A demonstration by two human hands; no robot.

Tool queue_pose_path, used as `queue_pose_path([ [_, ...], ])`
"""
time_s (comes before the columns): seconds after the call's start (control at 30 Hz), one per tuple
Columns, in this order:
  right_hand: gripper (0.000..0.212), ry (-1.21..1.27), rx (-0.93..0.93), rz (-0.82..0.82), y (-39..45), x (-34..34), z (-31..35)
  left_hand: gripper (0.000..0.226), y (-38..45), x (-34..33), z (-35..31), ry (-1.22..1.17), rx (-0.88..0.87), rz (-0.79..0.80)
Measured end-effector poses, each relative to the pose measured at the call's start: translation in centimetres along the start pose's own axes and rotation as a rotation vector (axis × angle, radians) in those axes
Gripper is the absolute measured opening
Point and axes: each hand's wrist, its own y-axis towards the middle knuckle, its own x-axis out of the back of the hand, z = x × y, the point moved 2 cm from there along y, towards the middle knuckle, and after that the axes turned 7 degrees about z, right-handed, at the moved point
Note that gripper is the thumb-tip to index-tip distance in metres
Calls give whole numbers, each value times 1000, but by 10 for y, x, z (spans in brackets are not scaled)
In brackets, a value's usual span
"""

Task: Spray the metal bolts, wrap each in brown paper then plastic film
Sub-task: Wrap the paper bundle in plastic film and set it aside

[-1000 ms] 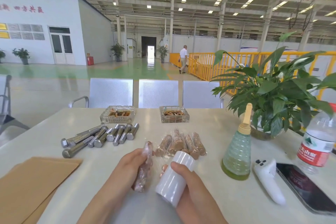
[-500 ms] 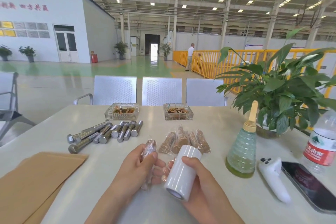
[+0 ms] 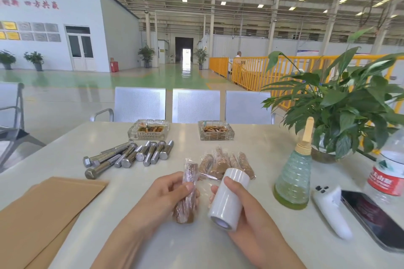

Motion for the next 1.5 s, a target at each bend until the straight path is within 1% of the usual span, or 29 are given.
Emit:
queue_pose_path([
  [0.1,50,-7,-22,33,-6,5,3,31,4,-5,-1,112,4,-47],
  [0.13,50,2,-32,39,-6,5,2,31,6,-7,-1,154,-6,-69],
  [0.17,49,10,-37,47,-7,5,2,26,8,-10,0,194,-22,-90],
  [0.2,48,18,-40,58,-7,3,1,16,9,-12,1,245,-48,-101],
  [0.23,48,23,-43,68,-7,1,1,12,8,-14,1,293,-78,-108],
  [0.27,49,25,-45,74,-7,-1,0,22,8,-15,3,336,-113,-117],
  [0.3,50,22,-46,74,-6,-3,-1,30,7,-15,4,354,-127,-138],
  [0.37,50,30,-45,85,-5,-5,-2,30,4,-14,5,306,-124,-178],
  [0.43,46,42,-45,112,-4,-8,-1,27,5,-15,5,295,-150,-227],
  [0.5,41,45,-50,135,-3,-11,-1,28,8,-14,7,376,-178,-288],
  [0.6,28,52,-66,187,-2,-17,-4,30,11,-12,9,391,-150,-332],
  [0.67,30,35,-59,170,1,-18,-7,35,11,-12,7,409,-131,-326],
  [0.77,39,-2,-39,140,5,-22,-10,50,9,-10,6,462,-165,-331],
  [0.83,44,-27,-27,127,6,-24,-9,51,9,-8,6,461,-150,-340],
  [0.87,45,-31,-26,134,5,-25,-9,51,11,-8,7,397,-91,-330],
  [0.9,45,-30,-24,140,4,-25,-8,50,14,-8,9,252,-3,-307],
  [0.93,47,-28,-20,138,4,-24,-6,47,16,-7,11,78,67,-250],
  [0.97,48,-29,-8,134,3,-22,-4,40,17,-6,10,-71,108,-188],
  [1.0,48,-26,5,131,2,-19,-1,31,16,-5,8,-152,100,-128],
  [1.03,47,-25,18,125,1,-16,2,30,13,-4,6,-135,62,-81],
  [1.1,48,-46,43,86,0,-7,7,40,6,-4,2,-11,-44,-11],
  [1.13,49,-63,51,82,-2,-4,10,44,5,-4,0,53,-86,-12],
  [1.17,48,-77,53,92,-3,-1,12,44,4,-5,0,112,-125,-20],
  [1.2,47,-78,48,109,-3,1,13,39,4,-5,0,154,-158,-32],
  [1.27,45,-56,23,141,-5,6,13,21,6,-10,-2,184,-184,-54],
  [1.33,40,-46,-9,183,-6,7,10,19,7,-15,-1,190,-198,-69],
  [1.4,39,-41,-13,226,-7,5,6,21,7,-16,0,293,-225,-87],
  [1.43,39,-31,-6,241,-6,4,5,16,7,-17,1,359,-239,-94],
  [1.5,39,-3,7,235,-3,2,3,8,7,-17,4,360,-227,-102],
])
